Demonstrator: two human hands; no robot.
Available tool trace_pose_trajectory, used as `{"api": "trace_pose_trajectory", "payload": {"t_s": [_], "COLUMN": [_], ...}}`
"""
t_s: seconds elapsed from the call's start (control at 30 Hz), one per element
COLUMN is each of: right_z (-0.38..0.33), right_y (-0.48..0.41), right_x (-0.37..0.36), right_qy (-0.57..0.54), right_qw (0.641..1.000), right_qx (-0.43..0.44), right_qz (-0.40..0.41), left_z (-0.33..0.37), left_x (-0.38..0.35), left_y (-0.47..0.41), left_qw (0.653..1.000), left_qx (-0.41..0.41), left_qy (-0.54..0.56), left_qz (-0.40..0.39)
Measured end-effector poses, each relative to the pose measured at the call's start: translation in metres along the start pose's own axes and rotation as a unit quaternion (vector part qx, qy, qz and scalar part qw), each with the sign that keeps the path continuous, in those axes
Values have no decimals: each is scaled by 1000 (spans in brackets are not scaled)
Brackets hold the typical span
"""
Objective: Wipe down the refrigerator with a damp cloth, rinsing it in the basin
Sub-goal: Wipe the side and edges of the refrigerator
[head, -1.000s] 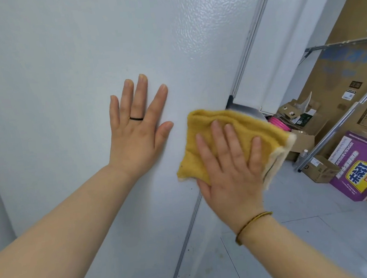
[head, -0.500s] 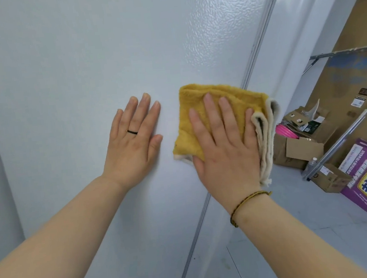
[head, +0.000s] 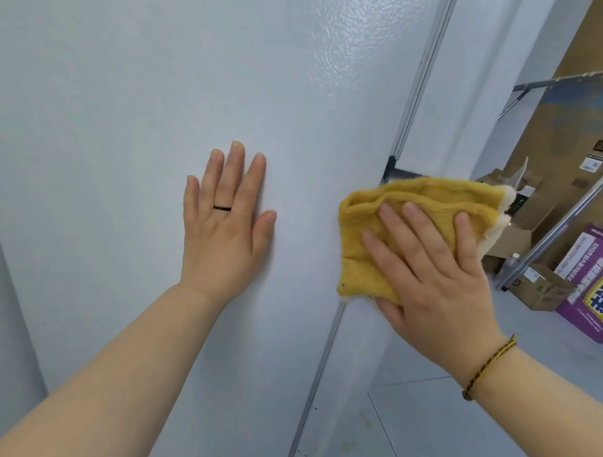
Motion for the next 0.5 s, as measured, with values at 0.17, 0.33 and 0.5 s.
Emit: {"api": "trace_pose_trajectory", "payload": {"t_s": [0.17, 0.33, 0.5], "right_z": [-65, -105, -47], "right_y": [76, 121, 62], "right_x": [-38, -58, -25], "right_qy": [-23, -37, -37], "right_qw": [995, 958, 988], "right_qx": [75, 250, 151], "right_qz": [-60, -137, -9], "left_z": [-10, -10, -8], "left_x": [-19, -21, -22], "left_y": [35, 40, 43], "left_qw": [993, 989, 988], "left_qx": [80, 97, 99], "left_qy": [14, 5, 2], "left_qz": [-87, -115, -117]}}
Point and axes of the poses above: each hand's wrist, its own y-axis away from the middle knuckle, its own x-axis out of the back of the hand, z = x × y, the point moved 7 cm from there along -y, towards the middle knuckle, and after that the axes turned 7 degrees about -z, right-handed, at the moved point
